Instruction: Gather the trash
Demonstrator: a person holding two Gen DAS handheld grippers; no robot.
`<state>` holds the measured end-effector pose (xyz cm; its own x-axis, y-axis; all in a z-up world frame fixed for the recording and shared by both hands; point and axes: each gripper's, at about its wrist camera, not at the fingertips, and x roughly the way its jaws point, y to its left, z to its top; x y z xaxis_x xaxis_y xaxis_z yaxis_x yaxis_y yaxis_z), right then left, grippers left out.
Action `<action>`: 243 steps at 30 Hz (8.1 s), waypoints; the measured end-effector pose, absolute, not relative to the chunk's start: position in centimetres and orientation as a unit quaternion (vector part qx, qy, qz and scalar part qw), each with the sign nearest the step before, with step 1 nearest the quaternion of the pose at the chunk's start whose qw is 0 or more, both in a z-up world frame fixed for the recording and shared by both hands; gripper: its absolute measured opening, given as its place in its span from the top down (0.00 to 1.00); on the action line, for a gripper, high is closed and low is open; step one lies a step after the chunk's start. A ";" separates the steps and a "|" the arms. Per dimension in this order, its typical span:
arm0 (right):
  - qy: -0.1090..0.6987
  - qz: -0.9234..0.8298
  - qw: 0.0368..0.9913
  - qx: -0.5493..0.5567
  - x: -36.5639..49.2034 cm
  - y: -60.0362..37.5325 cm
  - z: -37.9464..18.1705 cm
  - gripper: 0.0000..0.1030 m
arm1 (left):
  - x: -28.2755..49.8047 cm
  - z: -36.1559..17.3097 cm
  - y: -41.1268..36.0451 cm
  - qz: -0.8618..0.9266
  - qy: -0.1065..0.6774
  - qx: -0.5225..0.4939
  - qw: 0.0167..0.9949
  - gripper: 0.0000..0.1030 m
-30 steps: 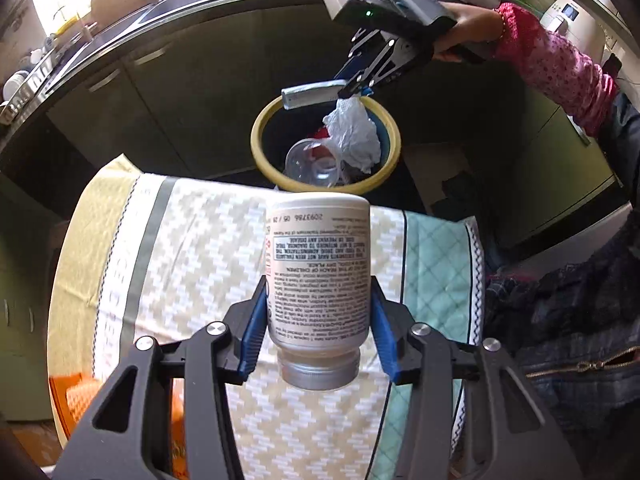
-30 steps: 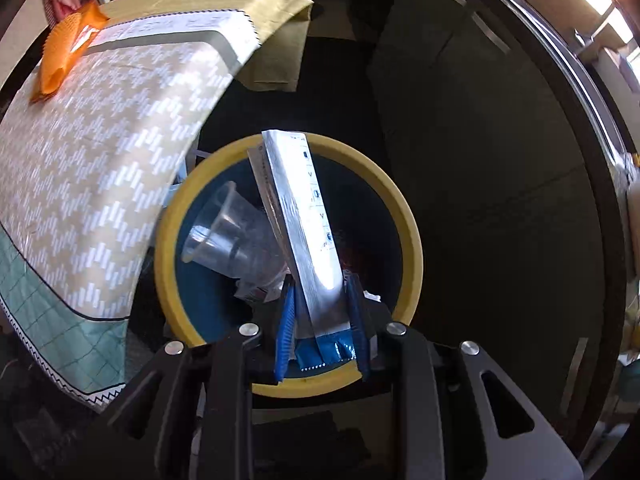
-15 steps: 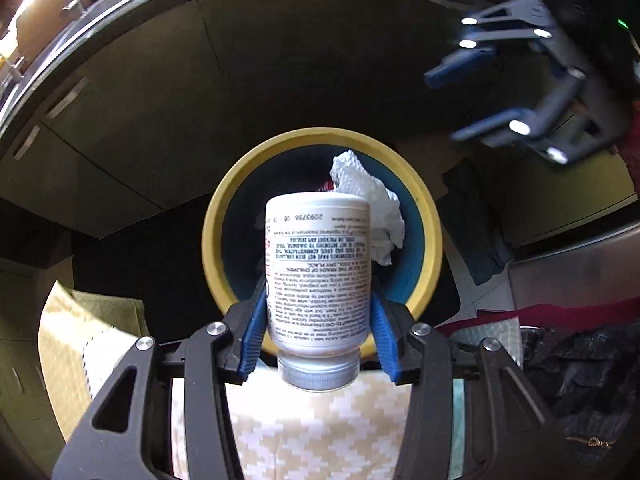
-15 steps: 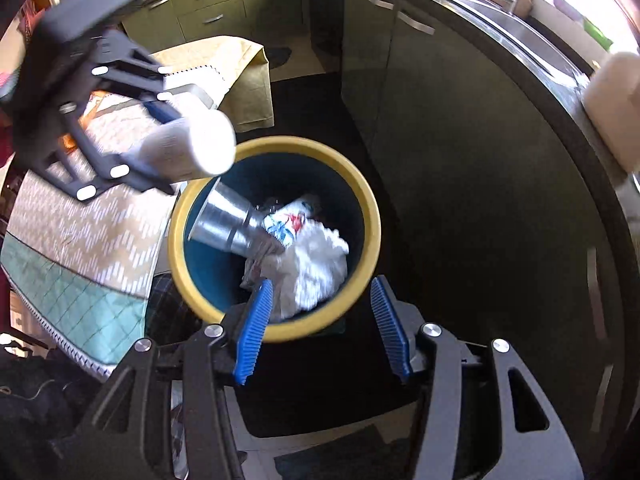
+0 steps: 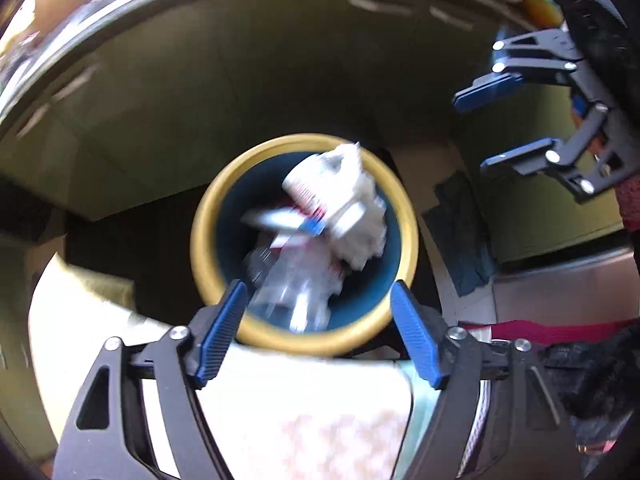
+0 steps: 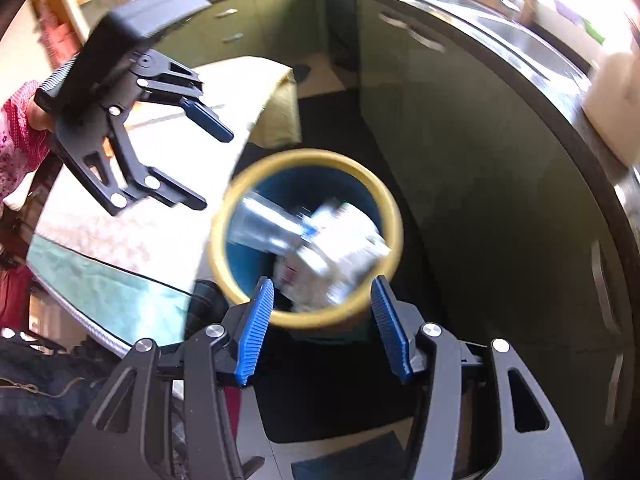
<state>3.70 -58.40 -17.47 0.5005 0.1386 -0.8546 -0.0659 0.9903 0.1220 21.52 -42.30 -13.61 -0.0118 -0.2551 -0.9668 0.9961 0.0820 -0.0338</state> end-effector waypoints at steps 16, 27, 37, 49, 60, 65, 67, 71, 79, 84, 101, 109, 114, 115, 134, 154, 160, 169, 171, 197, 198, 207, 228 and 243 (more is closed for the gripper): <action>0.474 0.260 0.837 -0.084 22.9 -30.2 -15.8 0.39 | 28.5 -5.2 -0.5 -0.271 0.512 0.249 0.776 0.19; 0.443 0.277 0.822 -0.226 30.5 -15.6 -18.2 0.15 | 30.7 -7.1 7.0 -0.245 0.506 0.185 0.806 0.19; 0.487 0.268 0.815 -0.161 30.9 -19.1 -19.4 0.89 | 37.2 -12.0 4.8 -0.248 0.554 0.104 0.788 0.14; 0.517 0.185 0.831 -0.084 22.3 -34.5 -18.7 0.88 | 39.5 -15.8 2.4 -0.241 0.604 0.044 0.759 0.21; 0.495 0.153 0.854 -0.039 19.3 -39.6 -16.3 0.87 | 40.2 -17.7 1.9 -0.245 0.611 0.001 0.753 0.81; 0.487 0.144 0.861 -0.036 17.8 -40.3 -15.3 0.87 | 40.1 -17.7 3.0 -0.270 0.588 -0.069 0.759 0.93; 0.487 0.135 0.862 -0.035 17.2 -40.9 -15.1 0.87 | 39.5 -17.1 2.7 -0.269 0.569 -0.053 0.775 0.95; 0.484 0.110 0.868 -0.018 15.9 -42.8 -15.0 0.87 | 38.1 -15.1 1.4 -0.267 0.533 -0.006 0.803 0.96; 0.508 -0.008 0.861 0.022 11.9 -50.1 -17.5 0.87 | 33.2 -8.8 -3.1 -0.306 0.466 0.064 0.828 0.97; 0.537 -0.051 0.840 0.058 11.0 -54.0 -22.0 0.87 | 29.5 -6.0 -8.0 -0.351 0.446 0.098 0.817 0.98; 0.476 -0.084 0.867 0.117 1.8 -60.7 -20.1 0.44 | 22.3 -5.1 -28.2 -0.495 0.425 0.188 0.734 0.99; 0.480 -0.092 0.862 0.134 -2.5 -62.8 -20.0 0.44 | 20.9 -5.6 -38.6 -0.543 0.413 0.202 0.703 0.99; 0.473 -0.097 0.866 0.131 -3.8 -63.5 -19.2 0.44 | 20.8 -8.2 -44.5 -0.544 0.425 0.217 0.690 0.99; 0.472 -0.096 0.866 0.131 -4.0 -63.7 -19.0 0.44 | 20.8 -8.9 -45.5 -0.544 0.430 0.216 0.687 0.99; 0.473 -0.069 0.870 0.117 -2.9 -63.2 -18.5 0.47 | 21.1 -15.5 -51.8 -0.512 0.448 0.276 0.679 0.94; 0.470 -0.053 0.873 0.120 -3.2 -62.7 -18.6 0.48 | 19.3 -13.6 -51.7 -0.483 0.385 0.348 0.705 0.99; 0.473 -0.050 0.871 0.120 -3.0 -63.0 -18.9 0.48 | 20.3 -13.2 -50.7 -0.503 0.404 0.318 0.695 0.99; 0.472 -0.046 0.872 0.120 -3.0 -63.0 -18.9 0.48 | 19.3 -11.7 -50.6 -0.526 0.393 0.302 0.691 0.79; 0.469 -0.045 0.873 0.123 -3.1 -63.1 -18.9 0.48 | 18.8 -11.0 -50.2 -0.532 0.385 0.295 0.694 0.71; 0.342 -0.040 0.931 0.118 -10.2 -53.6 -15.2 0.04 | 7.6 -6.4 -20.7 -0.297 0.280 0.115 0.906 0.06; 0.338 -0.044 0.934 0.110 -10.5 -52.5 -15.0 0.04 | 7.3 -6.8 -19.1 -0.270 0.288 0.102 0.913 0.06; 0.304 -0.041 0.947 0.098 -12.2 -45.6 -14.9 0.04 | 3.7 -8.6 -7.2 -0.120 0.284 0.037 0.951 0.06; 0.235 -0.091 0.966 0.060 -15.5 -38.7 -13.4 0.04 | -0.1 -8.2 -2.6 -0.073 0.265 0.022 0.961 0.06; 0.224 -0.089 0.969 0.050 -15.8 -37.2 -12.4 0.04 | -1.8 -7.7 -1.6 -0.062 0.252 0.022 0.965 0.06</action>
